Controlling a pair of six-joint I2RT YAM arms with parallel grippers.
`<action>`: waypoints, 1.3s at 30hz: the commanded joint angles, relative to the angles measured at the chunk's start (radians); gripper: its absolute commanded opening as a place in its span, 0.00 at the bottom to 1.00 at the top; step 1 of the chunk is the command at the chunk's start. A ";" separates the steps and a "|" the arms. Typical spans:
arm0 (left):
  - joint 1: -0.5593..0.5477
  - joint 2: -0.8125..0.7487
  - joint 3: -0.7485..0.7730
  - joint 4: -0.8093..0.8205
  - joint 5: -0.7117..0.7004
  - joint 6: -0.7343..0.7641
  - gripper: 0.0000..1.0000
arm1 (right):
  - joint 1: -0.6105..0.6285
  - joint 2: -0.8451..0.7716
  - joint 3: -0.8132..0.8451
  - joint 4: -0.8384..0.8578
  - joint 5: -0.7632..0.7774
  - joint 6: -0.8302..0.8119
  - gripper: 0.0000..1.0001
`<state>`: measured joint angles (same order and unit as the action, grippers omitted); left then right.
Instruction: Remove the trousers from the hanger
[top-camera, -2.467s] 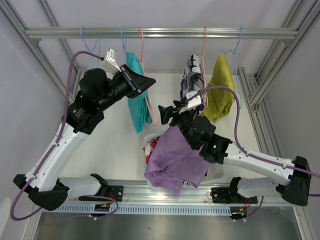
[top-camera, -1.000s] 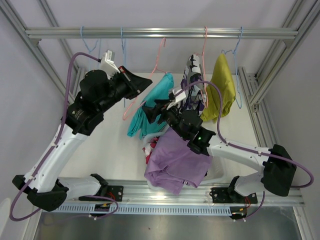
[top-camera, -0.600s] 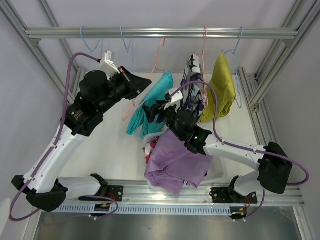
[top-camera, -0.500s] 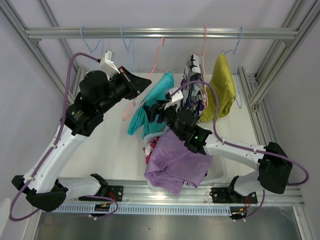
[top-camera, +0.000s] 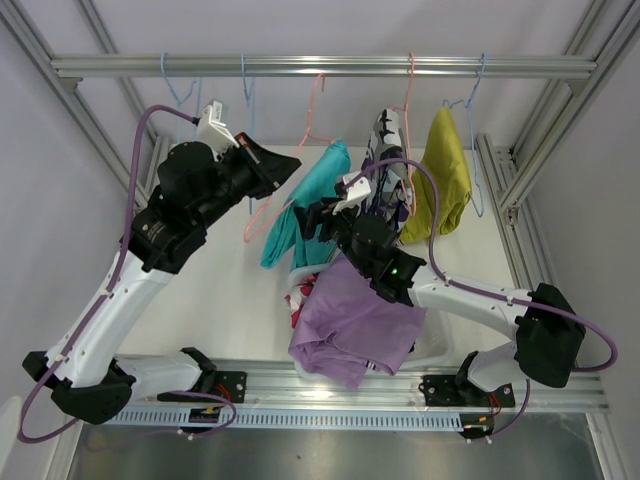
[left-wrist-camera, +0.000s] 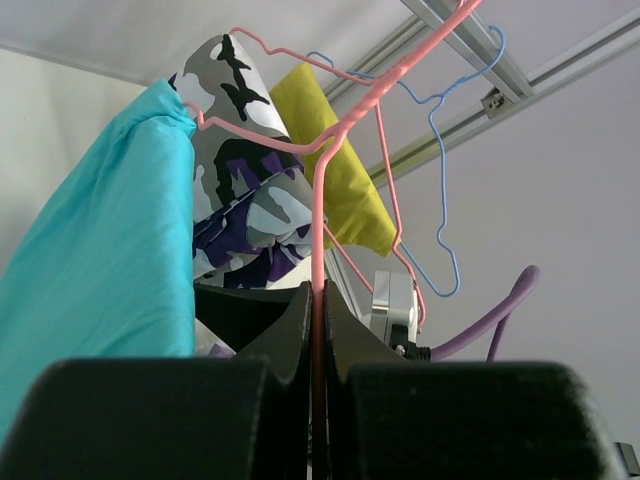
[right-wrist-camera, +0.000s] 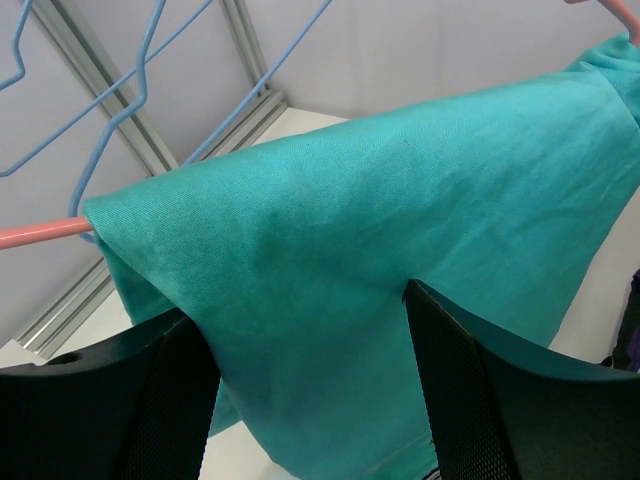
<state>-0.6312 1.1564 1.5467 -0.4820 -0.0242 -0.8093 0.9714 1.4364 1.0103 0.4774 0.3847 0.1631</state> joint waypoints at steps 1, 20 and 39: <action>-0.010 -0.070 0.061 0.155 -0.008 0.015 0.00 | -0.022 0.013 -0.015 -0.016 0.056 -0.007 0.73; -0.010 -0.087 0.070 0.154 -0.028 0.044 0.00 | 0.001 0.048 -0.110 -0.026 -0.032 0.039 0.74; -0.010 -0.096 0.081 0.151 -0.043 0.065 0.01 | 0.043 0.048 -0.171 -0.066 -0.102 0.032 0.75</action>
<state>-0.6327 1.1294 1.5467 -0.5362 -0.0505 -0.7574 1.0065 1.4700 0.8635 0.4732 0.2939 0.2089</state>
